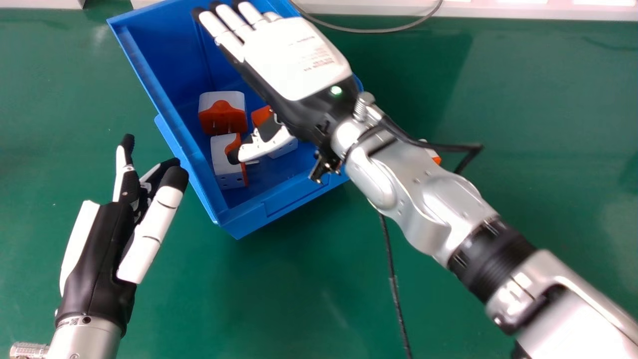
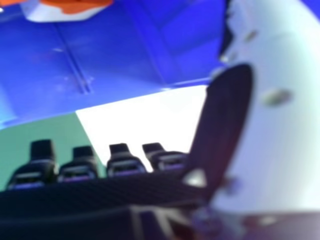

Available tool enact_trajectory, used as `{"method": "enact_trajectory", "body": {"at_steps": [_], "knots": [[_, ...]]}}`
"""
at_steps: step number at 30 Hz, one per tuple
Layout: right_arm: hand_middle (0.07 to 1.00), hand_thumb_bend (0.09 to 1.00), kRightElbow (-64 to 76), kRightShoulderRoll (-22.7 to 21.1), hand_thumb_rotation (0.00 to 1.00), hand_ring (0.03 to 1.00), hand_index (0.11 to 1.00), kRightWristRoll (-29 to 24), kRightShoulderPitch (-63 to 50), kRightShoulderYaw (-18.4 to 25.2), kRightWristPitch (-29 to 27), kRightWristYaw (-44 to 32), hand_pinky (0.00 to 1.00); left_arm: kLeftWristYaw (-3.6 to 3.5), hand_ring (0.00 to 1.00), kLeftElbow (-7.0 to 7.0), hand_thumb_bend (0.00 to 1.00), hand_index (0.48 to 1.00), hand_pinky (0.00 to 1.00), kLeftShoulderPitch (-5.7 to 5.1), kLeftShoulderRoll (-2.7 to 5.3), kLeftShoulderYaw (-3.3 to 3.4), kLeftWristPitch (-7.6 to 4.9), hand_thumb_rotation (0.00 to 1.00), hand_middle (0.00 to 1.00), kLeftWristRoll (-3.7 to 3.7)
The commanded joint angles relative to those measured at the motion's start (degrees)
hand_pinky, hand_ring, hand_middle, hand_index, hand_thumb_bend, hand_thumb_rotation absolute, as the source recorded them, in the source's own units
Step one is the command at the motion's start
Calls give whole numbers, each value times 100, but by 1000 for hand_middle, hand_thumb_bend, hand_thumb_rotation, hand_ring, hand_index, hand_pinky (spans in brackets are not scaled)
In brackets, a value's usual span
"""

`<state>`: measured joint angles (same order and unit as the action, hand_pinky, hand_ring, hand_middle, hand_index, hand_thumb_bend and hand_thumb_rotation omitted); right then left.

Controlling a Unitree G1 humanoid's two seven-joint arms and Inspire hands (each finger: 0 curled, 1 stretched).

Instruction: Pick all objects and put in blue box

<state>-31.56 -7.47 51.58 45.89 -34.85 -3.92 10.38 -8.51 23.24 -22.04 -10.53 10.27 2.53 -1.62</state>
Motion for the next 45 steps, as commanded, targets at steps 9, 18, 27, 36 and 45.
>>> {"method": "enact_trajectory", "body": {"at_steps": [9, 18, 27, 36, 45], "knots": [[1000, 504, 2960, -913, 449, 1000, 1000, 185, -1707, 427, 316, -552, 963, 57, 900, 57, 688, 902, 843, -387, 54, 197, -522, 903, 913, 86], [1000, 474, 5067, -1868, 548, 1000, 1000, 320, -3484, 1187, 204, -922, 969, 203, 965, 117, 737, 945, 912, -662, 208, 171, -843, 921, 977, -30], [1000, 480, 5778, -2253, 560, 1000, 1000, 236, -5117, 2376, 230, -911, 973, 301, 997, 21, 742, 973, 964, -869, 311, 237, -1351, 958, 999, -56], [1000, 477, 5058, -2268, 579, 1000, 1000, 633, -4849, 2593, 495, -1077, 925, 395, 1000, -71, 769, 983, 987, -865, 360, 258, -1519, 965, 1000, -46], [1000, 498, 3617, -2374, 563, 1000, 1000, 441, -3727, 2320, 274, -1440, 911, 502, 1000, -33, 768, 985, 992, -883, 423, 221, -1531, 969, 1000, -108]]}}
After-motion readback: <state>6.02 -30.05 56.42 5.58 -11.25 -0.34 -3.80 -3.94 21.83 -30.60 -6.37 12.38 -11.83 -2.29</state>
